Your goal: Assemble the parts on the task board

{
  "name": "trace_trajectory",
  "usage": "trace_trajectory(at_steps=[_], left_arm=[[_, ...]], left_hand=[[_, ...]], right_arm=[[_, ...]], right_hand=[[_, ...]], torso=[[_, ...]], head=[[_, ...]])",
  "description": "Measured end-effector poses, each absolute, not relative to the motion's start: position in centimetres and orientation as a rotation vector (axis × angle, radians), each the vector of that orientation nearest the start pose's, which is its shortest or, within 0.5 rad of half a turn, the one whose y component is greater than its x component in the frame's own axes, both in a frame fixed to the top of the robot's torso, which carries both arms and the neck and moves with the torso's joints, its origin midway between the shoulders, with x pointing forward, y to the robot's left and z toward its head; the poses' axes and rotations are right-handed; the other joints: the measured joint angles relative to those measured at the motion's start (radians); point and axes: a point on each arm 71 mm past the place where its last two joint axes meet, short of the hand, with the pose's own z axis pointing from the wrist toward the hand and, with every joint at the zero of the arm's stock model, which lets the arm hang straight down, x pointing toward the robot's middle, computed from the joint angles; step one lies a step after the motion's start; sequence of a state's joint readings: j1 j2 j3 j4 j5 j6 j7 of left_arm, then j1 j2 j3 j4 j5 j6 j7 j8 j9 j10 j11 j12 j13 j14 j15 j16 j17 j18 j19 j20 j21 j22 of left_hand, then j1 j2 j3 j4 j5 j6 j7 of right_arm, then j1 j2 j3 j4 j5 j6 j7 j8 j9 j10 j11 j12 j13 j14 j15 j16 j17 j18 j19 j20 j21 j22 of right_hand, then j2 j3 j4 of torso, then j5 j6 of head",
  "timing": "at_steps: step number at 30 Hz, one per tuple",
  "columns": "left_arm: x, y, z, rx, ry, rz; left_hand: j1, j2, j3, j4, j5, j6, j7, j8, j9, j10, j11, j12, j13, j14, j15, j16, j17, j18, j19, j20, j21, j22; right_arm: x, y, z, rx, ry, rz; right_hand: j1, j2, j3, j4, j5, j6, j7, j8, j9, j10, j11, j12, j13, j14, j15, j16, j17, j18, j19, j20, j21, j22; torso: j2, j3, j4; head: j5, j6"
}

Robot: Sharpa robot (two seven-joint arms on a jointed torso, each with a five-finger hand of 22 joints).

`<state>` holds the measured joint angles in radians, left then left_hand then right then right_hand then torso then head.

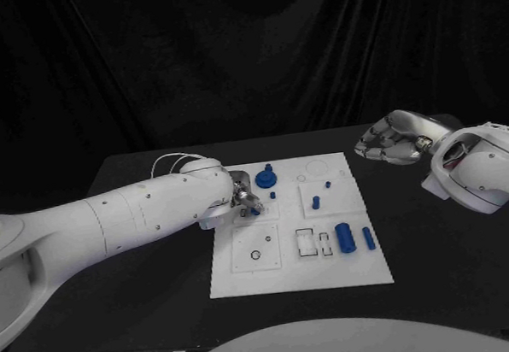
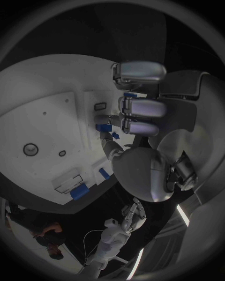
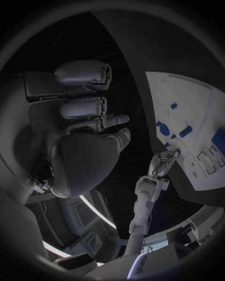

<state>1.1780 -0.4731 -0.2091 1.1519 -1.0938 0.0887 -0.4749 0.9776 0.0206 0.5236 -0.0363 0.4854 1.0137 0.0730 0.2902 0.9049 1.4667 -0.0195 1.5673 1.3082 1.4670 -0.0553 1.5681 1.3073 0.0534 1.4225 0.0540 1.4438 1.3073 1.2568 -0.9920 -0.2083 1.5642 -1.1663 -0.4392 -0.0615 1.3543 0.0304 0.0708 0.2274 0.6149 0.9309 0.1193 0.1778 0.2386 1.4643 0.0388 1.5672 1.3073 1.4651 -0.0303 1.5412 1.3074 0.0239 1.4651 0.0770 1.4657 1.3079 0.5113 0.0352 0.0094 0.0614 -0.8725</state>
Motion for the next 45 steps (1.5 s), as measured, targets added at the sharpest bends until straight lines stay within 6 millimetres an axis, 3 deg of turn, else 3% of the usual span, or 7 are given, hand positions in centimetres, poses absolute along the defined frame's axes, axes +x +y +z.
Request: trace_trajectory(at_steps=[16, 25, 33, 45], left_arm=[[49.9, 14.5, -30.5, -0.075, 2.39, -0.321], [50.8, 14.8, -28.7, -0.07, 2.357, -0.314], [51.1, 15.0, -28.4, -0.07, 2.356, -0.304], [51.1, 15.2, -28.8, -0.208, 2.443, -0.334]], left_hand=[[0.0, 0.0, 0.0, 0.0, -0.005, 0.005, 0.005, 0.008, 0.007, 0.0, 0.0, 0.0, 0.0, 0.0, -0.007, 0.0, 0.0, 0.0, 0.0, 0.0, 0.0, 0.001], [0.001, 0.001, 0.0, 0.0, -0.012, 0.007, 0.007, 0.014, 0.012, -0.003, -0.003, 0.0, 0.0, 0.0, -0.007, 0.0, 0.0, 0.0, 0.0, 0.0, 0.0, 0.001], [0.007, -0.004, -0.004, -0.004, -0.018, 0.007, 0.007, 0.014, 0.012, 0.0, -0.007, 0.0, 0.0, 0.0, -0.007, 0.0, 0.0, 0.0, 0.004, -0.004, 0.0, 0.001], [0.007, -0.004, -0.004, -0.004, -0.026, 0.009, 0.009, 0.014, 0.013, 0.0, -0.007, 0.0, 0.0, 0.0, -0.007, 0.0, 0.0, 0.0, 0.004, -0.004, -0.004, 0.0]], right_arm=[[46.4, -27.2, -21.0, 0.157, 1.733, 0.633], [46.5, -27.3, -21.1, 0.16, 1.733, 0.626], [46.5, -27.4, -21.1, 0.162, 1.734, 0.623], [46.5, -27.4, -21.2, 0.164, 1.738, 0.619]], right_hand=[[0.004, -0.004, 0.0, 0.0, 0.0, 0.0, 0.0, 0.0, 0.0, 0.0, 0.0, 0.0, 0.001, 0.0, 0.0, -0.004, 0.0, 0.0, 0.0, 0.0, 0.0, 0.0], [0.004, -0.004, 0.003, -0.003, 0.0, 0.0, 0.0, 0.0, 0.0, 0.0, 0.0, 0.0, 0.001, 0.0, 0.0, -0.004, 0.0, 0.0, 0.0, 0.0, -0.006, 0.0], [0.004, -0.004, 0.003, -0.003, 0.0, 0.0, 0.0, 0.0, 0.0, 0.0, 0.0, 0.0, 0.001, 0.0, 0.0, -0.007, 0.0, 0.0, 0.0, 0.0, -0.006, 0.0], [0.008, 0.0, 0.006, 0.0, 0.0, 0.0, 0.0, 0.0, 0.0, 0.0, 0.0, 0.0, 0.0, 0.0, 0.0, -0.008, 0.0, 0.0, 0.0, 0.0, -0.006, 0.0]], torso=[[0.0, -0.0001, 0.0003], [0.0, -0.0003, 0.0002], [-0.001, -0.0003, 0.0001], [0.0, 0.0, -0.0001]], head=[[-0.002, 0.0], [-0.002, 0.0], [-0.003, 0.0], [0.001, 0.0]])
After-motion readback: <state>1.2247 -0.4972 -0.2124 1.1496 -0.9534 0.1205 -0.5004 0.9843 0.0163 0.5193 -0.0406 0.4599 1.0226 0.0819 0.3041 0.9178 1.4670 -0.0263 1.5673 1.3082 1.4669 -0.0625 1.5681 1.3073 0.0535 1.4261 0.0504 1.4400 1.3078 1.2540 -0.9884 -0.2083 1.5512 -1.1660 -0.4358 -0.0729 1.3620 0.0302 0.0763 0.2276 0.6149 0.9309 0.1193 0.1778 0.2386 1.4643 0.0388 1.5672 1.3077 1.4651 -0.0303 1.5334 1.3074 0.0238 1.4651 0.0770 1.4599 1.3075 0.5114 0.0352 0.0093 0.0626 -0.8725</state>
